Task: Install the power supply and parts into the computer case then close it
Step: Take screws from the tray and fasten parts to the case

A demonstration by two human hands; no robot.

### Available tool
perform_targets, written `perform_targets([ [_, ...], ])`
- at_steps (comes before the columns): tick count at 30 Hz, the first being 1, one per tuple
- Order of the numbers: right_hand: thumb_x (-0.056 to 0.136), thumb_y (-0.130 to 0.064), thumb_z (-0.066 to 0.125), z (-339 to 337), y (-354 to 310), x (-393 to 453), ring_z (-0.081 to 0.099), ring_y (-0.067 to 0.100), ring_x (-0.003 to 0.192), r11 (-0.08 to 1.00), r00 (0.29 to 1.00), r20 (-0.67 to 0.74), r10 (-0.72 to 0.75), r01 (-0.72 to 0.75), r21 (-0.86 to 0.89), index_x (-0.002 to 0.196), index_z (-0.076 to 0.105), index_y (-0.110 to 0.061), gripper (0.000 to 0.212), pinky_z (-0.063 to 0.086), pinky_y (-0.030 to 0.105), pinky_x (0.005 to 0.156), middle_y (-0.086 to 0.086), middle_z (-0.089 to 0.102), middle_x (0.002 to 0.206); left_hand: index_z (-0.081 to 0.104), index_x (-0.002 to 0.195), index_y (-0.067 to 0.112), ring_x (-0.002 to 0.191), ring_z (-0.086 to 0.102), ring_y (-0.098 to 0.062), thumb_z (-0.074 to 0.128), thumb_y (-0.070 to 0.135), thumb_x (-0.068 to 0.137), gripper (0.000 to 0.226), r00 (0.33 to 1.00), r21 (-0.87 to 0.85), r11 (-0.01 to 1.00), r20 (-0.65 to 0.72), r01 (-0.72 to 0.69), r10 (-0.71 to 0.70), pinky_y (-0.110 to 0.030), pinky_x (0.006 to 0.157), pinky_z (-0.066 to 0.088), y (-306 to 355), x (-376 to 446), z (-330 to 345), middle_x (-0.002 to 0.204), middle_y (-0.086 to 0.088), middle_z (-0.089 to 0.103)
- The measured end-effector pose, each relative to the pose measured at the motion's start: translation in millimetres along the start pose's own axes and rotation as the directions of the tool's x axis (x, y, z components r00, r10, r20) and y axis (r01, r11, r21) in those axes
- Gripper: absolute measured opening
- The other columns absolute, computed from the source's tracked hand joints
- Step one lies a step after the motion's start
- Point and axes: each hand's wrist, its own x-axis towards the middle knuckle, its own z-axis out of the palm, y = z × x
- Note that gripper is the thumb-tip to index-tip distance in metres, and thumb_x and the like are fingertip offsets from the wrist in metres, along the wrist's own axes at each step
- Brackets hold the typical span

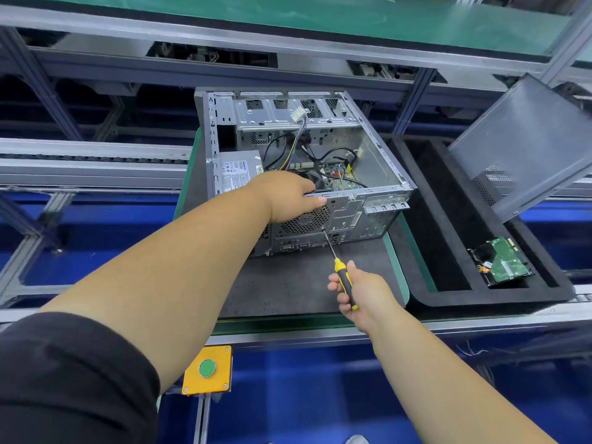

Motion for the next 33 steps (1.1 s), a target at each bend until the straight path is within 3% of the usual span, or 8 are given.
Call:
perform_targets([
  [3,0.097,-0.05,0.054,-1.8,2.9,-1.1,0.038,0.009,0.04,0.993,0.998,0.06,0.012,-0.018,0.115,0.086,0.065,-0.008,0.044,0.03,0.018,0.037,0.003,0.058,0.063,0.053,0.133,0.021,0.12,0.053,-0.027,0.03,0.064,0.095,0.062,1.0,-0.002,1.0,0.0,0.003,-0.003,-0.04,0.096,0.045,0.0,-0.3,-0.6,0.132,-0.005,0.058],
  [6,0.088,-0.034,0.072,-2.3,6.9,-1.5,0.041,0.011,0.047,0.993,0.998,0.028,-0.049,0.046,0.105,0.094,0.063,-0.012,0.025,0.032,0.019,0.041,0.004,0.052,0.071,0.053,0.132,0.022,0.119,0.053,-0.027,0.03,0.064,0.095,0.061,1.0,-0.003,1.0,-0.001,0.003,-0.003,-0.039,0.095,0.045,0.1,-0.2,-0.4,0.131,-0.005,0.059],
  [11,0.098,-0.041,0.056,-0.6,3.5,-0.4,0.048,0.011,0.052,0.992,0.996,-0.045,-0.079,0.074,-0.097,0.088,0.067,-0.01,0.034,0.037,0.021,0.045,0.001,0.066,0.074,0.054,0.131,0.021,0.119,0.053,-0.027,0.03,0.064,0.095,0.061,1.0,0.001,1.0,-0.004,0.005,-0.005,-0.037,0.095,0.045,-0.4,0.3,0.7,0.131,-0.005,0.059],
  [14,0.103,-0.046,0.042,1.0,1.9,0.7,0.041,0.01,0.047,0.999,0.999,-0.032,-0.006,0.005,-0.041,0.082,0.069,-0.01,0.049,0.034,0.019,0.04,0.001,0.069,0.065,0.054,0.131,0.021,0.12,0.053,-0.027,0.031,0.064,0.094,0.061,1.0,0.002,1.0,-0.003,0.007,-0.007,-0.04,0.096,0.045,-0.2,0.1,0.8,0.131,-0.005,0.059],
  [18,0.094,-0.049,0.059,-2.8,4.1,1.1,0.041,0.012,0.045,0.997,1.0,0.024,0.004,-0.006,0.08,0.092,0.067,-0.009,0.041,0.033,0.02,0.04,0.005,0.062,0.07,0.053,0.131,0.021,0.12,0.053,-0.027,0.031,0.064,0.095,0.061,1.0,-0.003,1.0,0.001,0.005,-0.005,-0.04,0.097,0.045,-0.4,0.1,0.5,0.132,-0.005,0.058],
  [21,0.087,-0.038,0.074,-5.8,6.7,1.1,0.044,0.012,0.049,0.996,0.997,-0.008,-0.075,0.075,0.046,0.097,0.064,-0.01,0.031,0.037,0.021,0.043,0.005,0.057,0.077,0.053,0.131,0.021,0.12,0.053,-0.028,0.031,0.064,0.095,0.061,1.0,-0.001,1.0,0.002,0.007,-0.007,-0.04,0.097,0.045,-0.2,0.1,0.5,0.131,-0.005,0.058],
  [27,0.091,-0.039,0.068,-4.0,5.7,1.3,0.05,0.014,0.051,0.987,0.988,-0.046,-0.146,0.143,-0.071,0.084,0.064,-0.008,0.032,0.041,0.024,0.047,0.006,0.064,0.078,0.053,0.133,0.022,0.122,0.052,-0.027,0.031,0.064,0.094,0.061,1.0,-0.003,1.0,0.002,0.005,-0.005,-0.041,0.099,0.044,-0.4,0.2,0.4,0.133,-0.005,0.057],
  [33,0.09,-0.037,0.07,-1.1,5.1,0.3,0.049,0.013,0.049,0.997,0.998,-0.017,-0.057,0.058,0.058,0.084,0.067,-0.008,0.029,0.04,0.022,0.044,0.005,0.063,0.071,0.052,0.135,0.022,0.123,0.051,-0.027,0.031,0.064,0.094,0.062,1.0,-0.011,1.0,0.007,0.004,-0.004,-0.041,0.098,0.044,0.1,-0.6,0.1,0.135,-0.005,0.057],
])
